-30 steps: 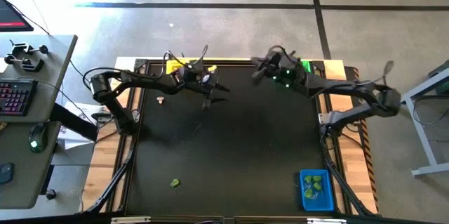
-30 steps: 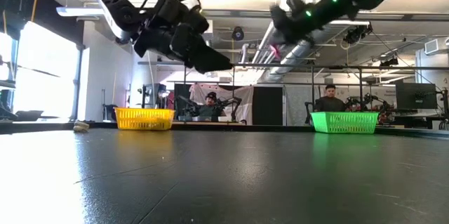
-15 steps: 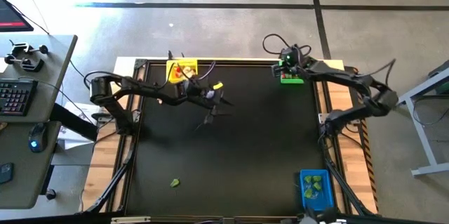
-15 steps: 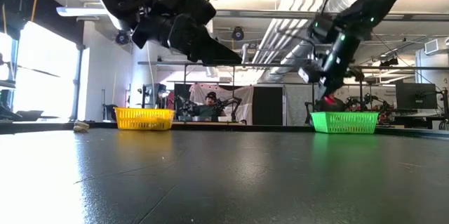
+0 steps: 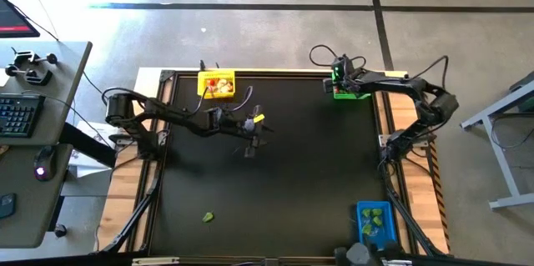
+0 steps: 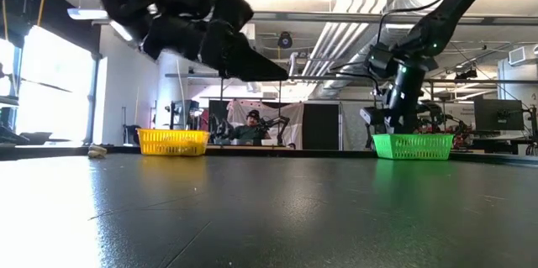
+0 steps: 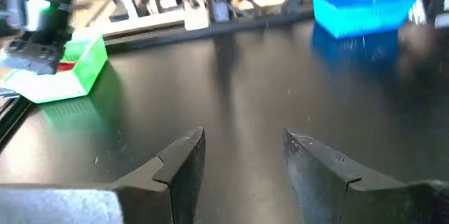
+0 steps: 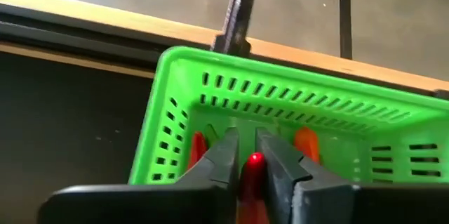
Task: Sort produce into baskets
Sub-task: Put the green bell pepper into the blue bin
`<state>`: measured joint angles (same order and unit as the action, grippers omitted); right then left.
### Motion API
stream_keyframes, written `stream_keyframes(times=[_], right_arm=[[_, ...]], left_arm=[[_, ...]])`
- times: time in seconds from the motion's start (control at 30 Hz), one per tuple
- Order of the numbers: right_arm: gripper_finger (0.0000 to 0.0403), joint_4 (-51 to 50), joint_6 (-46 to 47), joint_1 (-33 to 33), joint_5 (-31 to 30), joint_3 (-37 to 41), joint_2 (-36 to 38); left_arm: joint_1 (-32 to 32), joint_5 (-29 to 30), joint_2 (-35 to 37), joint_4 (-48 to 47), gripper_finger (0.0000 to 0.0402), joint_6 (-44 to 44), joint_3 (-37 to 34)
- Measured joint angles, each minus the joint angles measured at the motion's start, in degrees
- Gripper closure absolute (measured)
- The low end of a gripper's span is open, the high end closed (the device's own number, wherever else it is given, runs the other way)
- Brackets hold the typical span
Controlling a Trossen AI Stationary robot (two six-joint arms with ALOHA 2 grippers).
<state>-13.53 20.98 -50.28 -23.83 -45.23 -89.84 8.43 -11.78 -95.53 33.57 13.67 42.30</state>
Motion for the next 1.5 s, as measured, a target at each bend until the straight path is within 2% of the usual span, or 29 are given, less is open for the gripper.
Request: stream_keyframes(times=[0.13, 0.27, 0.33, 0.43, 0.53, 0.7, 0.8, 0.93, 1.0, 1.1, 1.27, 1.37, 1.5], right_arm=[[0.0325, -1.1, 0.0, 0.0, 0.0, 0.0, 0.0], [0.0282, -1.2, 0.9, 0.0, 0.0, 0.0, 0.1], [0.0269, -0.4, -0.7, 0.0, -0.1, 0.0, 0.3], [0.027, -0.3, -2.5, 1.1, -1.7, 0.0, 1.5], [0.0301, -1.0, -3.4, 3.6, -5.9, 0.0, 4.1], [0.039, 0.2, -6.2, 10.4, -10.2, 0.0, 9.7], [0.0387, 2.1, -5.4, 15.9, -10.5, 0.0, 11.8], [0.039, 4.4, -2.6, 24.2, -11.6, 0.0, 11.8], [0.0398, 4.9, -1.1, 28.1, -13.0, 0.0, 11.3], [0.0399, 5.0, 2.2, 34.1, -15.8, 0.0, 10.5], [0.0398, 5.1, 8.5, 43.2, -20.9, 0.0, 8.8], [0.0402, 5.5, 11.7, 47.2, -23.2, 0.0, 8.0], [0.0402, 5.5, 14.7, 50.6, -24.3, 0.0, 7.6]], left_arm=[[-0.5, 0.8, 0.0, 13.1, 0.0228, -5.9, -6.7], [-1.7, 1.0, 0.0, 23.2, 0.024, -7.6, -12.0], [-2.3, 0.9, 0.3, 24.5, 0.0247, -7.9, -13.3], [-3.0, 0.1, 2.8, 22.6, 0.0262, -8.1, -13.9], [-3.9, -0.4, 8.2, 14.5, 0.0288, -6.5, -14.2], [-8.7, -0.6, 22.4, -4.5, 0.0353, -3.8, -13.1], [-13.5, 1.2, 29.8, -20.5, 0.0392, -3.6, -10.7], [-21.8, 8.7, 35.1, -41.6, 0.0393, -7.7, -6.9], [-26.4, 11.7, 35.7, -49.4, 0.0393, -11.0, -5.4], [-33.4, 13.5, 35.1, -55.5, 0.0391, -17.5, -4.3], [-42.7, 13.1, 31.3, -57.8, 0.0361, -32.7, -4.2], [-47.0, 13.1, 27.7, -58.7, 0.0329, -41.7, -4.3], [-51.5, 14.0, 22.8, -56.3, 0.028, -49.5, -4.3]])
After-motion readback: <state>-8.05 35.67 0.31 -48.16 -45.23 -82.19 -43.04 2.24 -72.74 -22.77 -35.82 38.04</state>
